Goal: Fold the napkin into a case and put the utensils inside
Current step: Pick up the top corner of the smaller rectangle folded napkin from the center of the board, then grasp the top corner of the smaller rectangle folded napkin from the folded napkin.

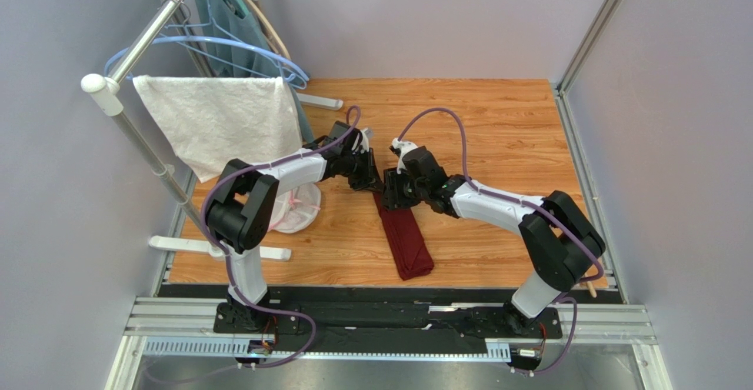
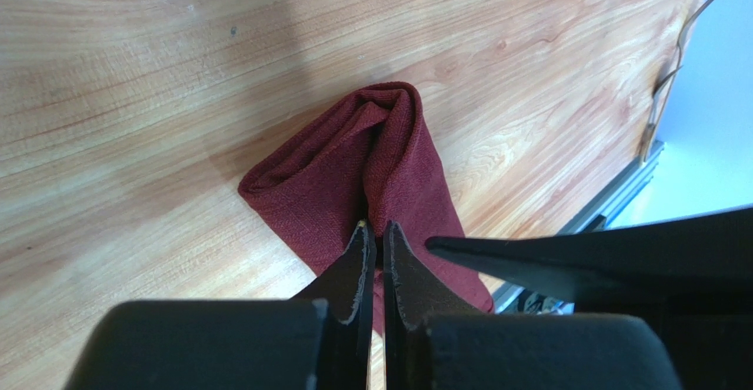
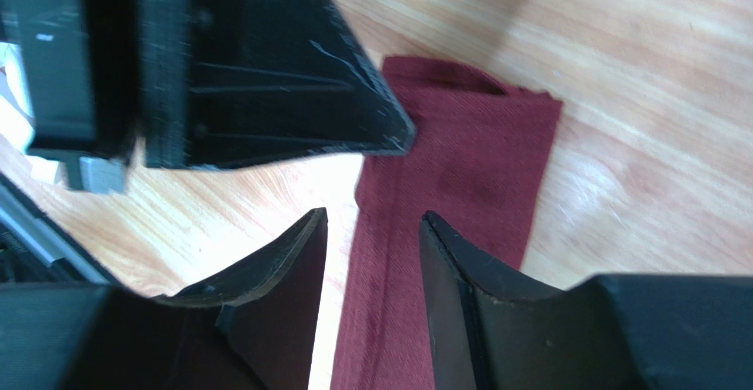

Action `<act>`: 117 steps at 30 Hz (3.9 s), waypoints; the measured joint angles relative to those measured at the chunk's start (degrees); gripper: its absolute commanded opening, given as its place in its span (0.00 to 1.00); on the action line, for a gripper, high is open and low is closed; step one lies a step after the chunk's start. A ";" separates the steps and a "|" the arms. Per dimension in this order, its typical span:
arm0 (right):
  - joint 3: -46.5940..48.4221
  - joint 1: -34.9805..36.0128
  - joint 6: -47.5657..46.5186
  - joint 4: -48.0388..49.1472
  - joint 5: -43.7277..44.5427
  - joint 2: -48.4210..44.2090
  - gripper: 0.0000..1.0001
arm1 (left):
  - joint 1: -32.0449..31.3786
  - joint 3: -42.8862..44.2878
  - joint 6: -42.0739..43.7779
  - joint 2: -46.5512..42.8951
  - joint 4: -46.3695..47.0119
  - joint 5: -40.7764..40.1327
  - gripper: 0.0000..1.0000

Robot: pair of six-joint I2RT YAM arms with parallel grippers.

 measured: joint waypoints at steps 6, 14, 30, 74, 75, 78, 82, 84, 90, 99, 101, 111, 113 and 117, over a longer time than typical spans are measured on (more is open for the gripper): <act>-0.07 3.10 -1.38 3.78 5.79 0.55 0.47 | 0.28 -0.39 -1.73 -0.02 1.14 1.49 0.00; -0.39 3.98 -2.54 6.25 12.57 0.55 0.42 | 0.72 -2.75 -7.91 -0.07 6.38 4.28 0.00; -1.97 4.68 -3.39 7.69 15.13 0.76 0.29 | 2.16 -6.91 -16.41 -0.90 12.68 6.99 0.00; -2.34 -2.40 0.85 0.24 5.22 -1.05 0.00 | -7.26 -13.70 6.80 -12.98 13.00 -14.82 0.20; -2.34 -2.40 1.29 -0.04 4.74 -1.05 0.00 | -8.17 -13.70 7.96 -12.46 13.03 -15.58 0.22; -2.34 -2.40 2.75 -0.42 3.72 -1.05 0.00 | -10.01 -13.57 11.37 -11.19 12.81 -17.86 0.26; -2.34 -2.40 4.31 -0.42 2.89 -1.05 0.00 | -11.34 -12.07 13.86 -8.92 11.23 -21.24 0.30; -2.34 -2.43 4.87 -0.42 2.56 -1.05 0.00 | -11.85 -11.32 14.53 -7.96 10.43 -22.71 0.31; -2.34 -2.43 5.99 -0.39 2.05 -1.05 0.00 | -12.70 -10.29 15.69 -6.14 9.20 -23.80 0.38; -2.34 -2.43 6.75 -0.33 1.90 -0.98 0.00 | -13.84 -7.80 16.24 -4.17 6.34 -27.76 0.23; -2.34 -2.43 7.06 -0.35 1.88 -0.87 0.00 | -13.94 -7.65 16.33 -3.85 6.14 -28.68 0.16; -2.34 -2.43 7.63 -0.48 1.81 -0.87 0.00 | -13.94 -7.15 16.70 -3.61 5.55 -30.40 0.00; -2.34 -2.40 7.76 -0.48 1.81 -0.85 0.00 | -13.92 -7.28 16.59 -4.02 5.77 -30.40 0.00; -2.34 -1.97 8.61 -0.46 2.10 -0.17 0.00 | -13.42 -8.46 15.52 -6.91 7.34 -29.44 0.00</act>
